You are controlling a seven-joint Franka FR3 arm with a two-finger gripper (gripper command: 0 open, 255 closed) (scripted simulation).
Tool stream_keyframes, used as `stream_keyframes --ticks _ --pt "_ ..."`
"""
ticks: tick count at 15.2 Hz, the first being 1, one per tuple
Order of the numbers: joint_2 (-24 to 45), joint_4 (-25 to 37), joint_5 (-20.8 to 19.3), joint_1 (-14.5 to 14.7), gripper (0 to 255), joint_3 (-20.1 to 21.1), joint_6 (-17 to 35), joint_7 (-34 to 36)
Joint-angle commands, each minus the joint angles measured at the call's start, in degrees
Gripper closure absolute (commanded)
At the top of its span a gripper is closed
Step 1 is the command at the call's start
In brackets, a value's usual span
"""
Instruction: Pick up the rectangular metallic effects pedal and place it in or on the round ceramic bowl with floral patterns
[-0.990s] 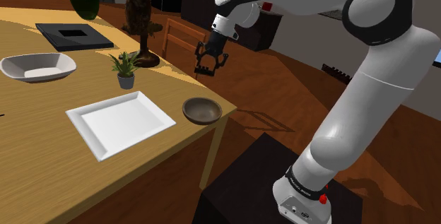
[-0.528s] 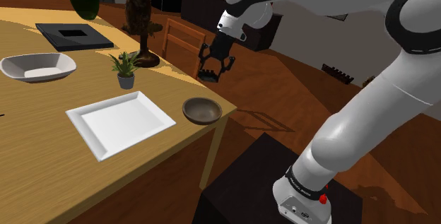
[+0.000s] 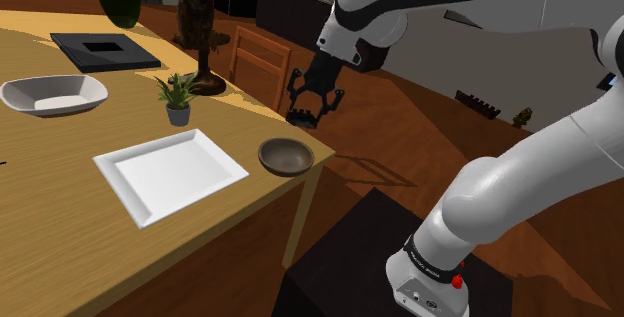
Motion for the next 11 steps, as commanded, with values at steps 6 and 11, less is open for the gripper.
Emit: stream_keyframes --ticks 6,11 --pt "1.46 -4.01 1.03 0.36 255 0.37 5.35 -1.42" --pt "3.19 -6.41 1.90 0.63 255 0.51 9.33 -2.74"
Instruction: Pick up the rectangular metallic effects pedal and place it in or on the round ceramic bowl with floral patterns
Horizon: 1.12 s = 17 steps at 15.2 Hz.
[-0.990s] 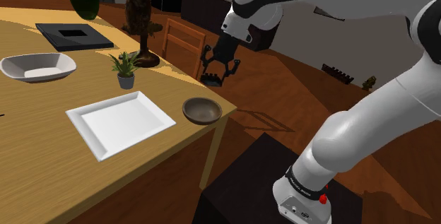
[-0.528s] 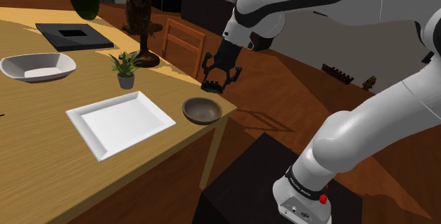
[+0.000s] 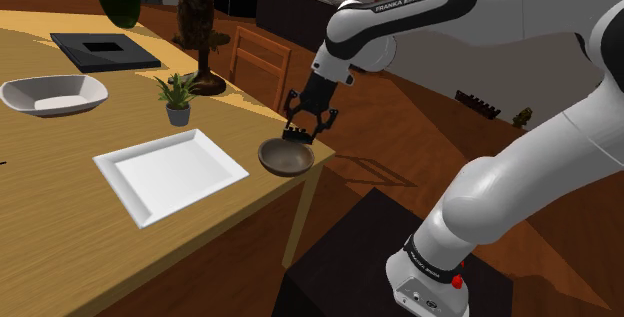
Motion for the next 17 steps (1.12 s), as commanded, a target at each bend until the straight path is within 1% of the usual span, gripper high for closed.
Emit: stream_keyframes --ticks 1,5,13,14,17 --pt "0.66 -1.03 0.41 0.15 255 0.09 1.68 -0.51" --pt "2.66 -2.89 1.39 0.45 255 0.19 5.39 -1.87" --pt "2.66 -2.89 1.39 0.45 255 0.19 5.39 -1.87" --pt "2.66 -2.88 1.39 0.45 0 0.20 5.38 -1.86" --pt "2.65 -2.88 1.39 0.45 0 0.20 5.38 -1.86"
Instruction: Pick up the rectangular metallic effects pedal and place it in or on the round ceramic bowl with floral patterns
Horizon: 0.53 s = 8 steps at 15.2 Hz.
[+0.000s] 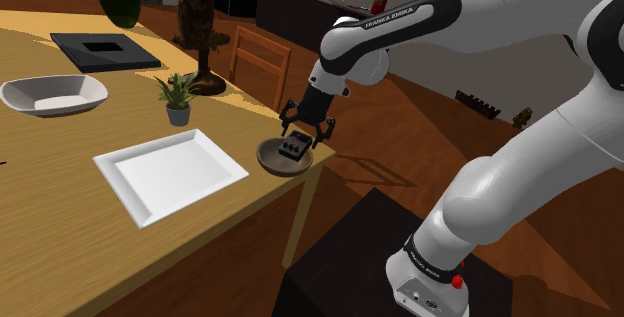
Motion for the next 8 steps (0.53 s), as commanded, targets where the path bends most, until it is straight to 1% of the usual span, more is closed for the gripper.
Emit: stream_keyframes --ticks 1,2,6,8 --pt "0.00 0.00 0.00 0.00 0 0.00 0.00 0.00" --pt "0.00 0.00 0.00 0.00 0 0.00 0.00 0.00" --pt "-3.74 3.92 -2.34 -1.37 0 -1.35 -7.87 1.07" --pt "-3.74 3.92 -2.34 -1.36 0 -1.35 -7.87 1.07"
